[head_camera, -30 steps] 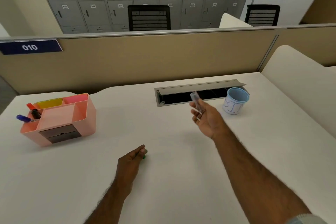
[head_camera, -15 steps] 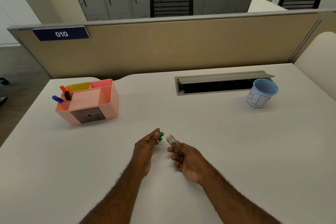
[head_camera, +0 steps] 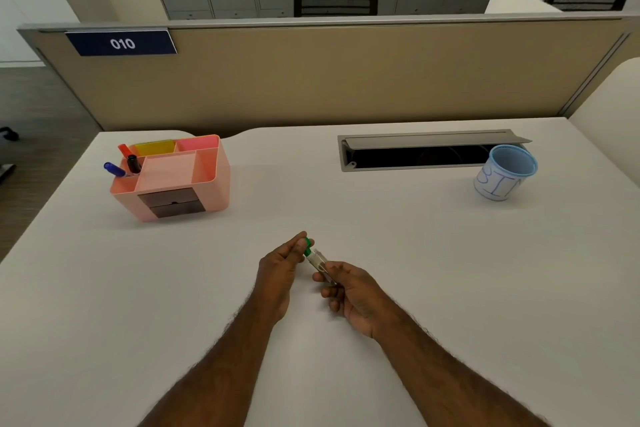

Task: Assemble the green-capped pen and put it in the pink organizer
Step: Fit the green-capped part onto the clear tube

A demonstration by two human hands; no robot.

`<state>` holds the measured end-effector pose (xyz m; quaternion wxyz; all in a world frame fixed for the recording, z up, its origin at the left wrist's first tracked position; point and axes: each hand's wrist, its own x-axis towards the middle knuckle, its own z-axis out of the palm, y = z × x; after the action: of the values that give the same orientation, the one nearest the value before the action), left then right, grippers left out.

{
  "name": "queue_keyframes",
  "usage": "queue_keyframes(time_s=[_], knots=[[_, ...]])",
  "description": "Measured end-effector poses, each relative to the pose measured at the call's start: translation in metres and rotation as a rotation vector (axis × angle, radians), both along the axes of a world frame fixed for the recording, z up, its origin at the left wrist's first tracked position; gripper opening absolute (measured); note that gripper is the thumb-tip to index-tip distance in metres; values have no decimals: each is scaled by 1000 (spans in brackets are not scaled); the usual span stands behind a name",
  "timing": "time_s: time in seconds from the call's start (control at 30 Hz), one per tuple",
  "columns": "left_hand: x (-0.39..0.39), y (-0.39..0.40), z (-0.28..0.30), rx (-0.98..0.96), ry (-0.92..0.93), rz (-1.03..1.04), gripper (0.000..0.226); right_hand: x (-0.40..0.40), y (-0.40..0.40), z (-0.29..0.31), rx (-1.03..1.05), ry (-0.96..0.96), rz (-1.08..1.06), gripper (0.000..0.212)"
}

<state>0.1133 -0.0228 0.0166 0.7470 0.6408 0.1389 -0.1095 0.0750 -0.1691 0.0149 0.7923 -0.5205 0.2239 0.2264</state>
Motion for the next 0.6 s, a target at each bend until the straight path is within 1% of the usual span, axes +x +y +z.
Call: queue_keyframes(time_s=[0.17,0.4,0.6], knots=[[-2,-1,-2,-19,-1,-37,23,1,5,1,-29,-26,10,20],[-4,2,-3,-42,11,-22,25,-2,14,2,-85,-52,-66,17],[-3,0,-1,-51,37,35,24,-3,18,6,-278,-172,-144,14]])
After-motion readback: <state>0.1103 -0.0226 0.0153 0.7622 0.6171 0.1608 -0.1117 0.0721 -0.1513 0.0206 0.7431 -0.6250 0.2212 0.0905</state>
